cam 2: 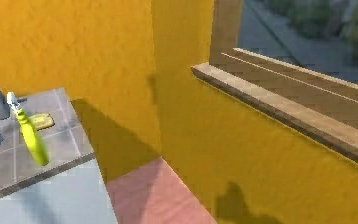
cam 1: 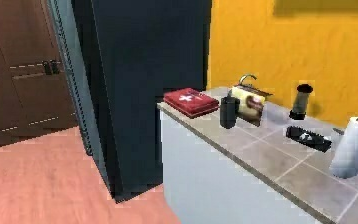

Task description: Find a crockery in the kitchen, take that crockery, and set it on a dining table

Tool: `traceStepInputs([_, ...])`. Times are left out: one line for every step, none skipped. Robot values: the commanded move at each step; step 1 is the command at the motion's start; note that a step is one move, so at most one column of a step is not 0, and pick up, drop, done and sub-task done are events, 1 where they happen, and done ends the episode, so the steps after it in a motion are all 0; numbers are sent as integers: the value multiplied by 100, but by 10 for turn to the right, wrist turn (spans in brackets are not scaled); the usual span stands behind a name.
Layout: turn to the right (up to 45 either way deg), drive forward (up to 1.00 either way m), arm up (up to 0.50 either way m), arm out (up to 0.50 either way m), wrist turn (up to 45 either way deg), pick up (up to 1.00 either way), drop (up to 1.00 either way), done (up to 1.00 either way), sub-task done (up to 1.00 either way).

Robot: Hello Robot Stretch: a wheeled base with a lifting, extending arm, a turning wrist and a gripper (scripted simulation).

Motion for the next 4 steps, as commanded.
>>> traceStepInputs([0,40,0,0,0,0,0,0,0])
traceStepInputs([-450,0,0,0,0,0,0,0,0])
traceStepInputs([-180,0,0,0,0,0,0,0,0])
traceStepInputs([0,0,50,0,0,0,0,0,0])
